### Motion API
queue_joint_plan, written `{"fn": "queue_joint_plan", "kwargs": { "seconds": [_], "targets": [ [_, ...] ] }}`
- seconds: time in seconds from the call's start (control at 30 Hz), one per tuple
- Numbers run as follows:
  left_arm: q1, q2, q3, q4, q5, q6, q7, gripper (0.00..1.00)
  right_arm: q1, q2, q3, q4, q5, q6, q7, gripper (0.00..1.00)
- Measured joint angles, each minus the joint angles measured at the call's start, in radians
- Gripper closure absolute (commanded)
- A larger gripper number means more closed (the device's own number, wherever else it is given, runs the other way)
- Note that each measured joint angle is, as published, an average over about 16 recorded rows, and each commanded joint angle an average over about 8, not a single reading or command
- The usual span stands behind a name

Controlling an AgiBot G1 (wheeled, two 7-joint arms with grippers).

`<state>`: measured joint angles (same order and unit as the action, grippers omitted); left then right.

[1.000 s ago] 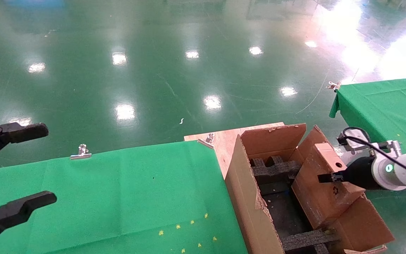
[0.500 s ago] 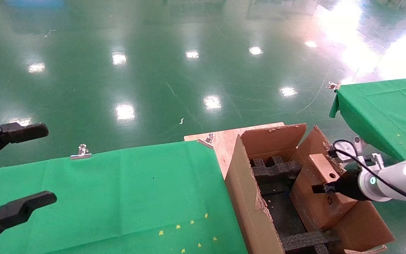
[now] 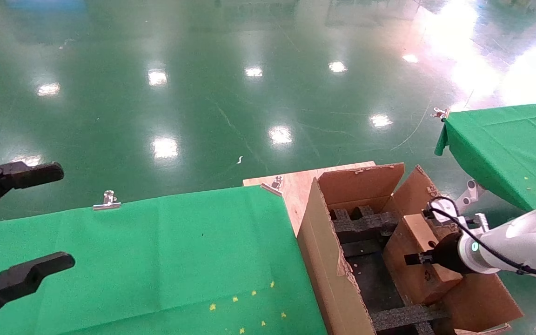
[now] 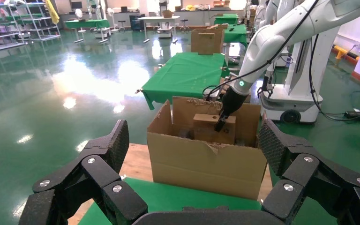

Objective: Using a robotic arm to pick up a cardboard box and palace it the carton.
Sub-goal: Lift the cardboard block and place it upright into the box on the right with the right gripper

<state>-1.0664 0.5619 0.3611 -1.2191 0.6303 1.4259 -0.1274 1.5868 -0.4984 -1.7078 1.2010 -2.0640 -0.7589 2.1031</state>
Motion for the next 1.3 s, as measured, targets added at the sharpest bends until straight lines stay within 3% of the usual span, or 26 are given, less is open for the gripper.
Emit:
{"fn": "queue_joint_plan", "kwargs": {
  "seconds": [0.77, 0.8, 1.03, 1.07, 1.3],
  "targets": [
    [0.0, 0.0, 0.0, 0.0, 0.0, 0.0, 0.0, 0.0, -0.086, -0.129, -0.015, -0.241, 0.153, 0.061, -0.176, 0.99],
    [0.0, 0.0, 0.0, 0.0, 0.0, 0.0, 0.0, 0.0, -0.089, -0.134, -0.016, -0.249, 0.159, 0.062, -0.184, 0.92],
    [0.0, 0.0, 0.0, 0.0, 0.0, 0.0, 0.0, 0.0, -0.098, -0.154, -0.014, -0.286, 0.187, 0.065, -0.217, 0.05],
    [0.0, 0.0, 0.0, 0.0, 0.0, 0.0, 0.0, 0.0, -0.098, -0.155, -0.014, -0.288, 0.189, 0.065, -0.22, 0.0],
    [0.0, 0.0, 0.0, 0.0, 0.0, 0.0, 0.0, 0.0, -0.099, -0.157, -0.013, -0.292, 0.194, 0.064, -0.224, 0.0]
  ]
}}
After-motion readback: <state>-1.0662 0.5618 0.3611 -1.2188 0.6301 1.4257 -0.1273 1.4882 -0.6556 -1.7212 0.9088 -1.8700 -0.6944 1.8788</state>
